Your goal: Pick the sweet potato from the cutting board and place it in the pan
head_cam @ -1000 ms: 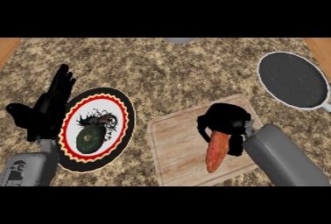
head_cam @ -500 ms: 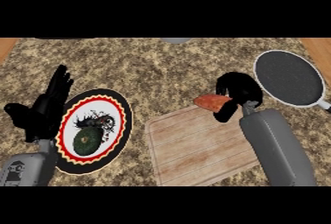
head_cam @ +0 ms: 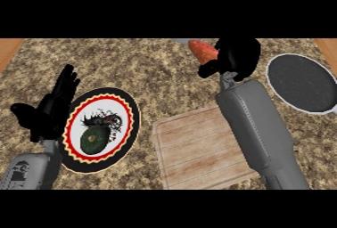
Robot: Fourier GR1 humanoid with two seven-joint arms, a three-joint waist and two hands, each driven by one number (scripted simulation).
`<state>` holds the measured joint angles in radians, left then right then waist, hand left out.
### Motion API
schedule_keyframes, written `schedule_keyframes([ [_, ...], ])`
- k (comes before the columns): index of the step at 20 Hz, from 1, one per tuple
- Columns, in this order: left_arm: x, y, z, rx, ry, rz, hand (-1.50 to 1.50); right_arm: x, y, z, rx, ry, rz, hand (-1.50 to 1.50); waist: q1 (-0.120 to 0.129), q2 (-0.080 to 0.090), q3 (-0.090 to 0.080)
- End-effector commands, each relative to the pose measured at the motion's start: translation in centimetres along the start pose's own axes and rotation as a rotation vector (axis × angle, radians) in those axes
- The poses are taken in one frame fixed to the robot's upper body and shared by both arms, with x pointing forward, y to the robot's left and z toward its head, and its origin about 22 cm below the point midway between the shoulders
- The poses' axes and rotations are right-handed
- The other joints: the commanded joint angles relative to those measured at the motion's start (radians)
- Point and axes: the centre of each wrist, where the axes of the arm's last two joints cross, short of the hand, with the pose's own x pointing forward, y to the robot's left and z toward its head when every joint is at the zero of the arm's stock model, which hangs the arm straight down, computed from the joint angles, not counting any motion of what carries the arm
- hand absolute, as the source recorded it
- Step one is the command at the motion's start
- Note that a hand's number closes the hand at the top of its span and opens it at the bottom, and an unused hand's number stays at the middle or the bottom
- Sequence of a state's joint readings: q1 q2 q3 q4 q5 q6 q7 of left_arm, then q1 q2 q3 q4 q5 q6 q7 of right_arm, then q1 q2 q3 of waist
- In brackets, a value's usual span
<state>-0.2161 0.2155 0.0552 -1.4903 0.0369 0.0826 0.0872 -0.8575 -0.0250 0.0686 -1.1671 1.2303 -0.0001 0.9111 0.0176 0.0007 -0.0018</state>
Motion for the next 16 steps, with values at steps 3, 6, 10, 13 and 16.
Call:
schedule_keyframes([
  [3,0.0,-0.4,0.6,-0.004,0.006,0.007,0.00,0.5,-1.6,-2.9,-0.176,0.107,-0.169,1.50,0.007,0.005,0.002],
  [6,-0.1,0.1,-0.2,0.024,-0.006,-0.001,0.00,-1.4,-2.5,-3.2,-0.211,0.149,-0.330,1.50,-0.012,0.003,0.003],
  [10,-0.9,1.1,-0.1,0.028,0.005,0.008,0.00,-8.2,-4.9,-7.8,-0.284,0.183,-0.352,1.50,-0.018,0.003,0.002],
  [13,0.3,-0.7,-0.8,-0.013,-0.005,0.004,0.00,-11.7,-3.9,-9.6,-0.293,0.220,-0.264,1.50,-0.015,0.003,0.002],
  [16,-0.4,0.4,-0.3,0.006,0.007,0.003,0.00,-17.3,-4.5,-11.5,-0.319,0.251,-0.216,1.50,-0.013,0.004,0.003],
])
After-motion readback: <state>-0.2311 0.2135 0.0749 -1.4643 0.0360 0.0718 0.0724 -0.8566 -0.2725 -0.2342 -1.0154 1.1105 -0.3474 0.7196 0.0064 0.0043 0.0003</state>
